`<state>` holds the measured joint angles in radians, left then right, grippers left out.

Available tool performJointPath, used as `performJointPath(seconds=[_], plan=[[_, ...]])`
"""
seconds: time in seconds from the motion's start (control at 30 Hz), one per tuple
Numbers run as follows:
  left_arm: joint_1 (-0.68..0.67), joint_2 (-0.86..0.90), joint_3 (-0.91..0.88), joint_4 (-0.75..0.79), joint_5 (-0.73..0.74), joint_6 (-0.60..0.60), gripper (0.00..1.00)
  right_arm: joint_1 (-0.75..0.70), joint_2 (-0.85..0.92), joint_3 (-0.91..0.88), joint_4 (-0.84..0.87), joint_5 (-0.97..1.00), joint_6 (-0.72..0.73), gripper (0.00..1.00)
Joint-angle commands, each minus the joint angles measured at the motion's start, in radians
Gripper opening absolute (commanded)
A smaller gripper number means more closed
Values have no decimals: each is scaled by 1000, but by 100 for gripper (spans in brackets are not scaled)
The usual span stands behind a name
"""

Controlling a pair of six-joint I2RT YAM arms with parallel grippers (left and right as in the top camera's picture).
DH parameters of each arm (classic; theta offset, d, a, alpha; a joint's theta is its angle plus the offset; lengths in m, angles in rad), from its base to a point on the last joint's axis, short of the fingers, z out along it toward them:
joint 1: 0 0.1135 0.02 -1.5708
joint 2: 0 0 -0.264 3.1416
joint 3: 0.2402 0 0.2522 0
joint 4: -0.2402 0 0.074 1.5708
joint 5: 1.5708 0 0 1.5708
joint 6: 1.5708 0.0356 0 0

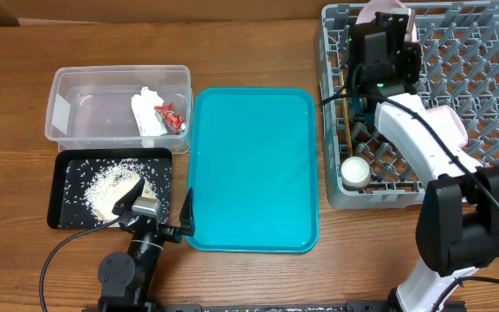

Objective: Sort waste into correct bins and load items into the dishwasher

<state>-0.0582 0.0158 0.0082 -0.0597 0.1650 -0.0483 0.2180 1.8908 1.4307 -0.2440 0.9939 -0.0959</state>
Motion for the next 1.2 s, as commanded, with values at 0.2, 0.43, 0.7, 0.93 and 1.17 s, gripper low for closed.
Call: performJointPath(seconds=[0.2, 0.43, 0.7, 0.93, 1.17], plan=[[6, -10, -3, 0, 11, 16, 100, 41, 23, 2, -58, -40, 21, 42], [6, -10, -3, 0, 11, 16, 100, 122, -33, 3, -64, 15, 21, 58], [6, -10, -3, 0, 11, 16, 100, 295, -297, 56, -329, -212, 85, 60], [6, -10, -3, 0, 11, 16, 100, 470, -595, 107, -596, -690, 205, 79], [6, -10, -3, 0, 11, 16, 100, 521, -798, 107, -658, -963, 205, 100]])
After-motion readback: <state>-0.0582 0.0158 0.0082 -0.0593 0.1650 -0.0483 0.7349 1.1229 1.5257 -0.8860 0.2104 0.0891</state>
